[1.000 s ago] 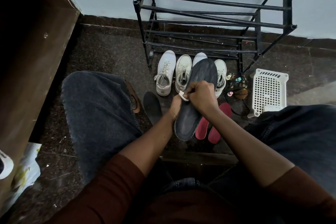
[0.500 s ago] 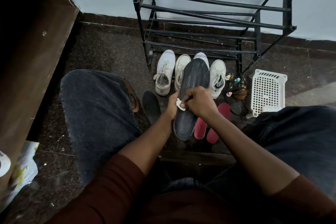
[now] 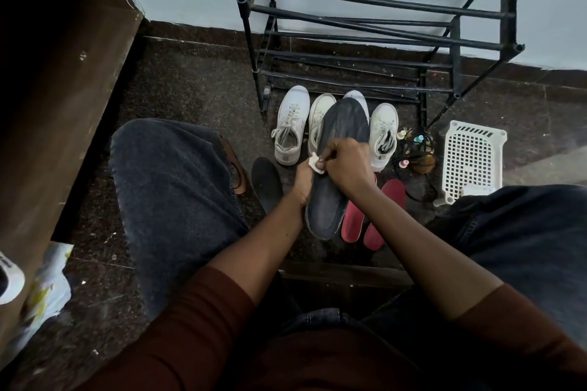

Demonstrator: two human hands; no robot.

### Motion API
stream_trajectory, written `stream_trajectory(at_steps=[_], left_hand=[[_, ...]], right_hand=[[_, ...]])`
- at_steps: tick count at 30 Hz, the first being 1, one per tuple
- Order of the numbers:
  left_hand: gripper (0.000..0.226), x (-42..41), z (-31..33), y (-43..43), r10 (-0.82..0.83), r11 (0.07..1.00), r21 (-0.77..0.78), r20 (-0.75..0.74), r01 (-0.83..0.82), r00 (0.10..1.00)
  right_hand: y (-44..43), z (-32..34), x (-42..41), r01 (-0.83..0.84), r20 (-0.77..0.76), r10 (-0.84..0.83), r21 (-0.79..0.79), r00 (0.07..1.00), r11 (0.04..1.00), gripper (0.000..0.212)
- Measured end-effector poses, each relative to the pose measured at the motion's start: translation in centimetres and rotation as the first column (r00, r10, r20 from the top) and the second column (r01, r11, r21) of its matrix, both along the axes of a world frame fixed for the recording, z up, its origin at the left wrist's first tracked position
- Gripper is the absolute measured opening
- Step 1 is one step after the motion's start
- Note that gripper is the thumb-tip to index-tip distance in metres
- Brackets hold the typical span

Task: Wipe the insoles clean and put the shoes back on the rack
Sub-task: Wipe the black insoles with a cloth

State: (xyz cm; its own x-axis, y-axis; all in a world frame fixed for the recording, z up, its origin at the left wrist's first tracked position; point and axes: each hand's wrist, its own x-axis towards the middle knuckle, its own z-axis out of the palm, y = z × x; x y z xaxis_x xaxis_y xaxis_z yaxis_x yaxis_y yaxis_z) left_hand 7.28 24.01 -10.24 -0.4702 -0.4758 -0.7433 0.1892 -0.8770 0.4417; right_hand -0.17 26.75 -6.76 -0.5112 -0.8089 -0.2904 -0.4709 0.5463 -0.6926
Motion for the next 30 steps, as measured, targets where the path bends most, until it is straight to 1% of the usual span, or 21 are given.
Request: stream_trajectory(at_steps=[1,2,3,4,6,7,8,9,10,11,12,14,16,17,19,21,24,26,28,30], left_hand=[[0.050,0.3,-0.9,-0.2,-0.007,1.000,0.003,0.021,0.007,1.000],[0.053,0.5,-1.1,-0.2,-0.039,0.999,-0.018,0.065,0.040,0.997],[0.049,0.6,-1.1,-0.1,-0.089,0.994,-0.053,0.131,0.097,0.987],[0.048,0.6,-0.8,0.0,-0.115,0.989,-0.070,0.158,0.127,0.981],[0.069,0.1,-1.1,0.0,-0.071,0.994,-0.075,0.120,0.080,0.990],[0.075,-0.1,-1.1,-0.1,-0.059,0.996,-0.066,0.089,0.065,0.994],[0.070,-0.4,-0.9,-0.1,-0.044,0.998,-0.046,0.067,0.047,0.997],[0.058,-0.5,-0.8,0.0,-0.038,0.999,-0.027,0.060,0.040,0.997],[0.047,-0.6,-0.5,0.1,-0.022,1.000,0.001,0.021,0.022,1.000],[0.041,-0.6,0.0,0.2,-0.006,1.000,0.024,-0.017,0.006,1.000],[0.039,-0.6,0.2,0.4,0.013,0.999,0.044,-0.053,-0.010,0.999],[0.037,-0.5,0.5,0.3,0.032,0.999,0.038,-0.085,-0.029,0.996],[0.037,-0.3,0.9,0.0,0.014,1.000,0.016,-0.062,-0.013,0.998],[0.039,-0.1,0.9,-0.2,0.013,1.000,0.001,-0.039,-0.013,0.999],[0.043,0.1,0.4,-0.7,0.037,0.997,-0.062,0.011,-0.036,0.999],[0.052,0.1,0.6,-0.8,0.057,0.993,-0.102,0.006,-0.057,0.998],[0.065,-0.5,0.8,-0.3,0.061,0.993,-0.100,-0.044,-0.065,0.997],[0.066,-0.5,0.7,0.1,0.050,0.995,-0.082,-0.070,-0.055,0.996],[0.063,-0.3,1.0,0.4,0.030,0.999,-0.010,-0.105,-0.031,0.994],[0.062,-0.4,0.8,0.3,0.030,1.000,0.008,-0.143,-0.029,0.989]], right_hand=[[0.5,0.1,0.3,-0.031,0.036,0.031,-0.007,0.999,0.999,0.011],[0.9,0.2,0.5,-0.057,0.072,0.058,-0.018,0.996,0.998,0.012],[1.4,0.3,0.7,-0.074,0.098,0.076,-0.026,0.992,0.997,0.014],[1.8,0.3,0.8,-0.080,0.113,0.083,-0.027,0.990,0.996,0.016],[1.9,0.2,0.8,-0.060,0.122,0.062,-0.024,0.991,0.998,0.015],[1.8,0.2,0.7,-0.035,0.118,0.038,-0.026,0.992,0.999,0.016],[1.5,0.1,0.5,-0.006,0.105,0.009,-0.029,0.994,1.000,0.017],[1.2,0.0,0.4,0.022,0.080,-0.020,-0.030,0.997,0.999,0.017],[0.7,0.0,0.1,0.045,0.042,-0.044,-0.026,0.998,0.999,0.016],[0.3,0.0,-0.1,0.062,0.002,-0.062,-0.023,0.998,0.998,0.013],[0.0,0.0,-0.4,0.076,-0.024,-0.077,-0.023,0.997,0.997,0.010],[-0.5,0.2,-0.8,0.090,-0.027,-0.090,-0.029,0.996,0.996,0.005],[-0.4,0.5,-0.7,0.051,-0.037,-0.051,-0.021,0.998,0.999,0.004],[-0.2,0.6,-0.5,-0.001,-0.042,0.000,-0.008,0.999,1.000,0.005],[0.6,0.9,0.0,-0.110,-0.004,0.110,0.022,0.994,0.994,0.009],[1.4,0.9,0.2,-0.160,0.042,0.159,0.042,0.986,0.986,0.013],[1.7,0.5,-0.2,-0.100,0.043,0.098,0.050,0.994,0.994,0.017],[1.1,0.3,-0.5,-0.046,-0.035,0.047,0.034,0.998,0.998,0.011],[0.5,0.3,-0.6,-0.013,-0.126,0.015,0.013,0.992,1.000,0.004],[0.0,0.4,-0.7,0.015,-0.150,-0.016,-0.006,0.989,1.000,0.002]])
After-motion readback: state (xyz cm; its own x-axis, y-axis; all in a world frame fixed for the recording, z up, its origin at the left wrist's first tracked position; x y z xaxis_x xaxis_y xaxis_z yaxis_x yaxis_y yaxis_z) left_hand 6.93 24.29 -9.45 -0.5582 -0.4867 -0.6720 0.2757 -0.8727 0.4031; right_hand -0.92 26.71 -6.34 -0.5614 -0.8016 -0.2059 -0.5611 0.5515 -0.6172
